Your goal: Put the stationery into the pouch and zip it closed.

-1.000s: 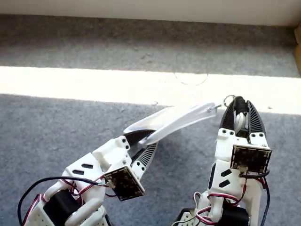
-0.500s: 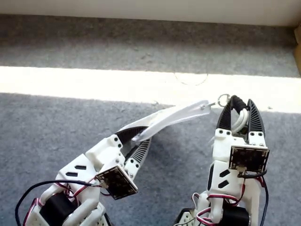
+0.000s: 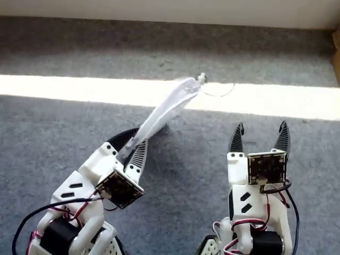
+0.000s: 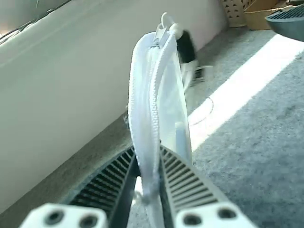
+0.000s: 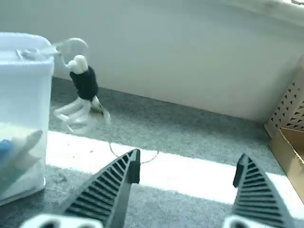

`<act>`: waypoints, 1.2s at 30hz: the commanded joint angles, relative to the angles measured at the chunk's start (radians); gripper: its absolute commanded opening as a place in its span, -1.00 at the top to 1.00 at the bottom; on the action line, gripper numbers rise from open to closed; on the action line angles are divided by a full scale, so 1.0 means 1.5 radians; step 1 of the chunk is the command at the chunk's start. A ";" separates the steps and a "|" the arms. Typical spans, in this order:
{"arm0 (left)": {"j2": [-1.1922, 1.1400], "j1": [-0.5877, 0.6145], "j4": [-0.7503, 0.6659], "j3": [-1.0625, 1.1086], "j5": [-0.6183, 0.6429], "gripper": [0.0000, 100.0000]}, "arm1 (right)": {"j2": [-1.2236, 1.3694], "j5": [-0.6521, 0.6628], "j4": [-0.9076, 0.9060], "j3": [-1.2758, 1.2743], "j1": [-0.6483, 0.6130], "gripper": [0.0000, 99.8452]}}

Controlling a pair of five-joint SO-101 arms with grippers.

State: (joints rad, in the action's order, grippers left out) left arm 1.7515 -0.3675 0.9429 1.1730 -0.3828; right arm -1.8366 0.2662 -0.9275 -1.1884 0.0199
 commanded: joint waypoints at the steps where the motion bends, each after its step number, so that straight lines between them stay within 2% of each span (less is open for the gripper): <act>1: 0.011 0.060 -0.038 -0.013 -0.006 0.99 | 0.001 0.006 -0.003 0.010 -0.012 0.37; 7: 0.011 0.121 -0.059 -0.013 -0.005 0.99 | 0.001 0.007 -0.003 0.010 -0.011 0.37; 14: 0.010 0.129 -0.069 -0.012 -0.020 0.99 | 0.001 0.008 -0.002 0.010 -0.011 0.37; 17: 0.007 0.077 -0.066 -0.003 -0.069 0.99 | 0.001 0.009 -0.002 0.010 -0.011 0.37; 22: 0.006 0.009 -0.064 0.031 -0.075 0.97 | 0.001 0.010 -0.001 0.010 -0.011 0.37; 25: 0.011 -0.018 -0.040 0.031 -0.066 0.83 | 0.001 0.010 0.001 0.010 -0.011 0.37; 30: 0.008 -0.027 -0.021 0.009 0.139 0.58 | 0.001 0.010 0.001 0.008 -0.011 0.37; 36: 0.011 -0.032 0.033 -0.058 0.267 0.53 | 0.001 0.011 0.002 0.008 -0.011 0.37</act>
State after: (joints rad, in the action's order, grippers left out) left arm 1.7576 -0.3997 0.9659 1.1945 -0.0652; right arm -1.8351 0.2723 -0.9291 -1.1884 0.0123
